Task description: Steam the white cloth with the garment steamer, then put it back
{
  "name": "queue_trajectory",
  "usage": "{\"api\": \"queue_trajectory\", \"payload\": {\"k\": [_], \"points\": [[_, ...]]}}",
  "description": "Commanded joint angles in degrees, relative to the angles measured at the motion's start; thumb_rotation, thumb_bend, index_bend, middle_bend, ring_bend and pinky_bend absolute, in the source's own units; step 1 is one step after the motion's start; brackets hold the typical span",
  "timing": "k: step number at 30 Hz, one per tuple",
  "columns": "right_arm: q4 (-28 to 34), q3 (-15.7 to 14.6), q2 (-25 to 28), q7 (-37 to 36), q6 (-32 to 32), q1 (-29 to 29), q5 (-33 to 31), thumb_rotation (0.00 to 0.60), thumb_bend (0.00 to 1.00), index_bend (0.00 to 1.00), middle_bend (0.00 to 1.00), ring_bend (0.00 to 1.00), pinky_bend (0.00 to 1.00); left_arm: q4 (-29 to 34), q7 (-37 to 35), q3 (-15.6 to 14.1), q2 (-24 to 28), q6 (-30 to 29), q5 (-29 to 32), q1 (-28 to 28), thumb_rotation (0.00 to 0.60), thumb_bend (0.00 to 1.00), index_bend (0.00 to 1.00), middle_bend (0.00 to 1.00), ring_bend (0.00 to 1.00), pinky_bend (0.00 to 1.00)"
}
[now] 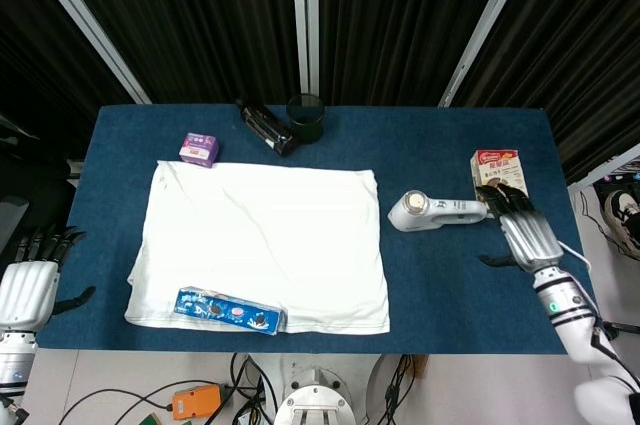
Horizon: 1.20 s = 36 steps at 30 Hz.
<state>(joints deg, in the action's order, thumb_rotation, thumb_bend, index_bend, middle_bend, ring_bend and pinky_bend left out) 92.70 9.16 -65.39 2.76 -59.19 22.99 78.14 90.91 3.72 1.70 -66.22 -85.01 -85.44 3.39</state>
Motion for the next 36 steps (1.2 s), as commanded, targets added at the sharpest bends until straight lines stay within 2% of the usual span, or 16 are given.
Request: {"api": "queue_trajectory", "payload": {"k": [1,6,10,15,23,28,36], "points": [[-3.46,2.22,-2.64,2.93,7.19,5.83,-5.7,0.6,0.0,0.17,0.16,0.1,0.11,0.2,0.11,0.1,0.15,0.25,0.31,0.11,0.6,0.09,0.19,0.14,0.04,0.0],[-6.95,2.76,-4.7,6.1,10.88,9.23,-9.98,0.6,0.0,0.36,0.27,0.21,0.11,0.51,0.41,0.17,0.45,0.69,0.69,0.33,0.6,0.09,0.19,0.14,0.04,0.0],[-9.36,2.71,-5.77,7.4,13.72,11.35,-12.86,0.6,0.0,0.43,0.3,0.25,0.11,0.7,0.63,0.27,0.52,1.08,0.82,0.64,0.6,0.09,0.19,0.14,0.04,0.0],[-11.87,2.13,-7.44,10.06,16.03,13.75,-15.87,0.6,0.0,0.47,0.33,0.29,0.11,1.1,0.98,0.46,0.58,1.59,1.04,1.09,0.6,0.09,0.19,0.14,0.04,0.0],[-14.43,1.59,-9.46,11.72,18.02,16.43,-18.97,0.6,0.0,0.48,0.35,0.33,0.11,1.51,1.31,0.63,0.96,1.91,1.44,1.41,0.6,0.09,0.19,0.14,0.04,0.0],[-15.17,0.91,-10.28,12.25,18.88,17.66,-19.7,0.6,0.0,0.49,0.42,0.41,0.11,1.54,1.31,0.54,1.07,1.97,1.73,1.35,0.6,0.09,0.19,0.14,0.04,0.0],[-15.85,0.08,-11.04,11.84,19.01,18.52,-19.92,0.6,0.0,0.52,0.48,0.46,0.11,1.25,1.09,0.45,1.0,2.2,2.08,1.37,0.6,0.09,0.19,0.14,0.04,0.0]]}}
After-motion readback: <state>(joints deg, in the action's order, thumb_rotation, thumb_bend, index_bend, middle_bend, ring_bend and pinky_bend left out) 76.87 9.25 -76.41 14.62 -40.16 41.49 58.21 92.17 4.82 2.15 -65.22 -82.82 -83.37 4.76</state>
